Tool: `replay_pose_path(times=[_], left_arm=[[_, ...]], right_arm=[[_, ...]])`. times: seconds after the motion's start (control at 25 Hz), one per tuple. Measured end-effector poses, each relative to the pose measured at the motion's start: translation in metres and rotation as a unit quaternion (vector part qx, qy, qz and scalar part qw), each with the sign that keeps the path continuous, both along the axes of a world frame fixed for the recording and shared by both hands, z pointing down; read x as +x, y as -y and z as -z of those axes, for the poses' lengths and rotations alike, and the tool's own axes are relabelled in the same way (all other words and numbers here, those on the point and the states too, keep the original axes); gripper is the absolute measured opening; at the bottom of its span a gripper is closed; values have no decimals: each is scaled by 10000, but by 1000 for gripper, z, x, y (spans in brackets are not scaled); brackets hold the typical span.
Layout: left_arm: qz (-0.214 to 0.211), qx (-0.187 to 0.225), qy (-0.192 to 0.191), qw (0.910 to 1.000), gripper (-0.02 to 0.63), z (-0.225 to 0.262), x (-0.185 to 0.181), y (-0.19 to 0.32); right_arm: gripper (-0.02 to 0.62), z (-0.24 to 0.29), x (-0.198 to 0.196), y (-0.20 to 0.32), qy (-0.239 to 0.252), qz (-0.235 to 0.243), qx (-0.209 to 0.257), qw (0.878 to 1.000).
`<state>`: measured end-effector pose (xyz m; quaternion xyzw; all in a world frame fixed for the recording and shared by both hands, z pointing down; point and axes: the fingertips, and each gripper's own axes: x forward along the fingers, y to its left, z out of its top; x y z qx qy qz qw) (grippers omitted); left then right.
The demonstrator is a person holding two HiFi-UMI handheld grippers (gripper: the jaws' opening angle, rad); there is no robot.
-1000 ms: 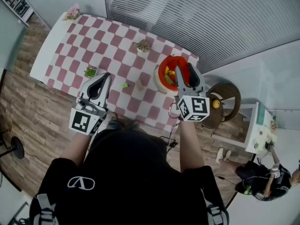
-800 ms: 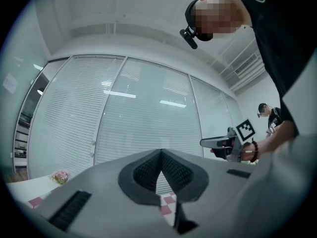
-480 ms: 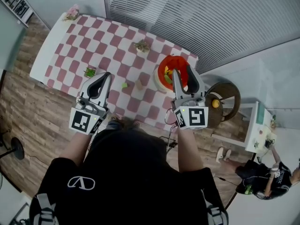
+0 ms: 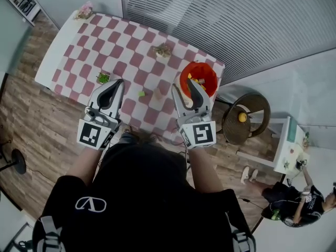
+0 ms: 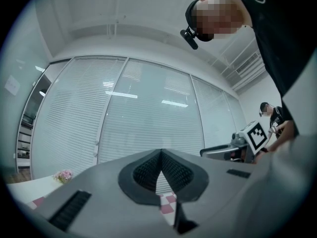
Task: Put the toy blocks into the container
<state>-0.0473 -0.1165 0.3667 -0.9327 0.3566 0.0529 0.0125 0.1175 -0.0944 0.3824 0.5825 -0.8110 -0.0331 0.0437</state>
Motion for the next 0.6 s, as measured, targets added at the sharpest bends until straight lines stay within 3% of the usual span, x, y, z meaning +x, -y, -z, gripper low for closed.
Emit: replay_pose_path(times=[0.28, 0.44, 0.6], left_arm=[[46, -23, 19, 10000, 6, -2, -5, 0], [74, -48, 31, 10000, 6, -4, -9, -1], [119, -89, 46, 9999, 6, -7, -13, -1]], right_arm=[[186, -51, -13, 9, -35, 110, -630, 9979], [186, -111, -17, 18, -147, 145, -1346, 9907], [189, -176, -24, 25, -296, 242, -2203, 9747]])
